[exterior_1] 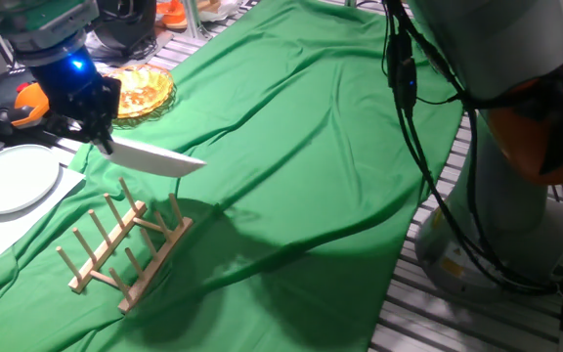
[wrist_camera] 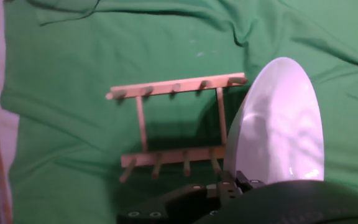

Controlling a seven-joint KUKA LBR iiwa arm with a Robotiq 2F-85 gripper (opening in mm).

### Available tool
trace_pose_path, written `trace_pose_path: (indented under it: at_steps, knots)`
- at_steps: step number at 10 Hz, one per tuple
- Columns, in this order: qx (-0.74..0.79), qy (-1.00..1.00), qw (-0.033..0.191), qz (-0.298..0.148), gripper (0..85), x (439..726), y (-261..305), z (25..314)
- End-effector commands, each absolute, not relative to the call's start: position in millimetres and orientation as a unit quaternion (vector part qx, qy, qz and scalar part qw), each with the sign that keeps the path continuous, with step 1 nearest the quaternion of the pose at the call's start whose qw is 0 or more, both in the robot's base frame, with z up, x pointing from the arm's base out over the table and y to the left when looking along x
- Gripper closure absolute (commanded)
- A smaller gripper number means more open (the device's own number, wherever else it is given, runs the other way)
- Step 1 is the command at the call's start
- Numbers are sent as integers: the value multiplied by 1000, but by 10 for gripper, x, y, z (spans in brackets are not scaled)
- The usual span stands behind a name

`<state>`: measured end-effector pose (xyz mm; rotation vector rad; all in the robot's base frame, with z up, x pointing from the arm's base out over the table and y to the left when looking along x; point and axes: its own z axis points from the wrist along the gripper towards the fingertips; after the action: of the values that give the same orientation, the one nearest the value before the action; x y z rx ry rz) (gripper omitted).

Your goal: Put the dish on the dish rack

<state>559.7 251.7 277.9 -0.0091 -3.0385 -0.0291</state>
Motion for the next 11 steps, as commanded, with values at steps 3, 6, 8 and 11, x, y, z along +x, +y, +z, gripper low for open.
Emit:
trace_pose_path:
  at_steps: [3, 6, 8, 11]
  knots:
    - [35, -998, 45, -36, 850, 5599, 2513, 2781]
    - [25, -995, 53, -79, 850, 5599, 2513, 2781]
    - [17, -994, 59, -90, 850, 5599, 2513, 2781]
    - [-1, -991, 77, -114, 850, 5631, 2618, 2992]
